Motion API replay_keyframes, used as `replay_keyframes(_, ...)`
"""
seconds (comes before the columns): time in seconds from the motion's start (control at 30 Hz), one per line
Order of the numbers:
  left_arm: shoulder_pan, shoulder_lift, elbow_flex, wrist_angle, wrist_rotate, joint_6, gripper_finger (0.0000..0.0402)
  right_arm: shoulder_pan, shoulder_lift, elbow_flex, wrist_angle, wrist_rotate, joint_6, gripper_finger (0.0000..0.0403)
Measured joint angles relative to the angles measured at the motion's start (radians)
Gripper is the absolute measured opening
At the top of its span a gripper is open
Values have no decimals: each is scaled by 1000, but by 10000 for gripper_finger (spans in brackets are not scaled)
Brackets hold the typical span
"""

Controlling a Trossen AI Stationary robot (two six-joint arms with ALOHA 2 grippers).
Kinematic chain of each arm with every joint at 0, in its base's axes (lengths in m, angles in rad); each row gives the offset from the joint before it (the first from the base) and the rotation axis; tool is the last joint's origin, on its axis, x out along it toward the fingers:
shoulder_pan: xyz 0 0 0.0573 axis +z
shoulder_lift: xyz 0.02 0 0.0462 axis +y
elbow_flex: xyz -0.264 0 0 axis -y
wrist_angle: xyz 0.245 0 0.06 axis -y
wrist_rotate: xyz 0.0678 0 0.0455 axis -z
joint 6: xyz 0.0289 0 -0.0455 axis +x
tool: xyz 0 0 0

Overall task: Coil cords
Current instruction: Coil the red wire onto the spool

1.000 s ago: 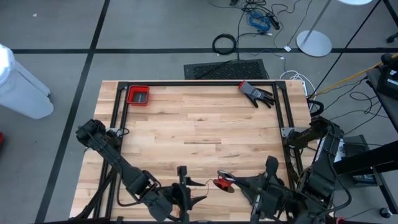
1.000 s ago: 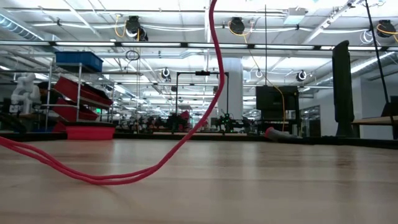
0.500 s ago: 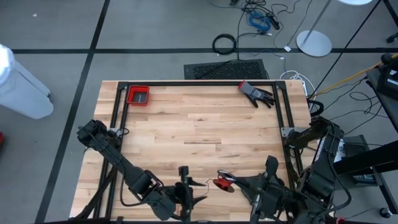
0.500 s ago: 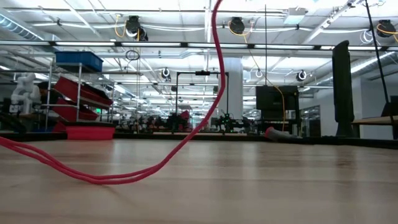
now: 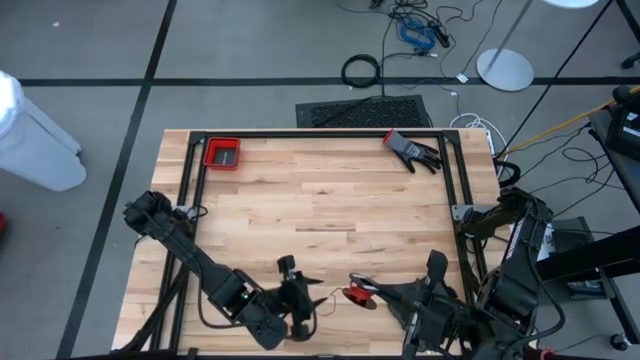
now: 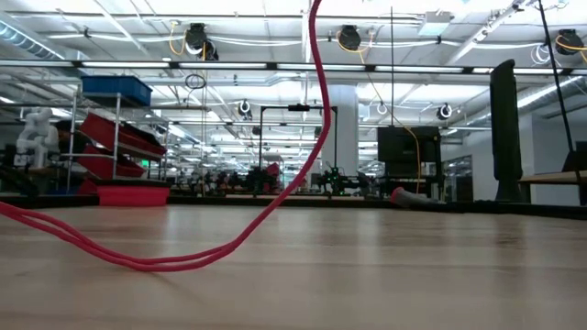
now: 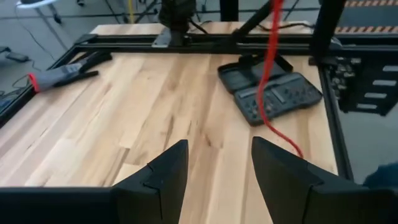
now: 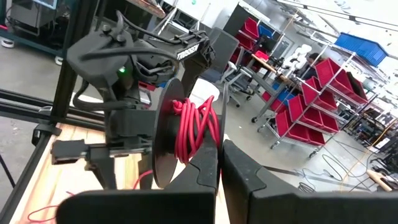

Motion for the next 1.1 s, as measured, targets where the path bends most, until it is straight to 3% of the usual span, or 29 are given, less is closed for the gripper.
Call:
replay_keyframes(0.3, 5, 5, 0, 15, 37, 1, 185, 0, 0, 0, -3, -1, -1, 0)
replay_keyframes(0.57, 16, 23, 0, 25, -38, 2, 185, 0, 0, 0, -4, -2, 3, 0)
replay_keyframes(0.87, 16, 29, -19, 87, -40, 86, 185, 0, 0, 0, -5, -4, 2, 0)
replay_keyframes(1.1, 16, 29, -46, 237, 95, 158, 185, 0, 0, 0, -4, -4, 1, 0)
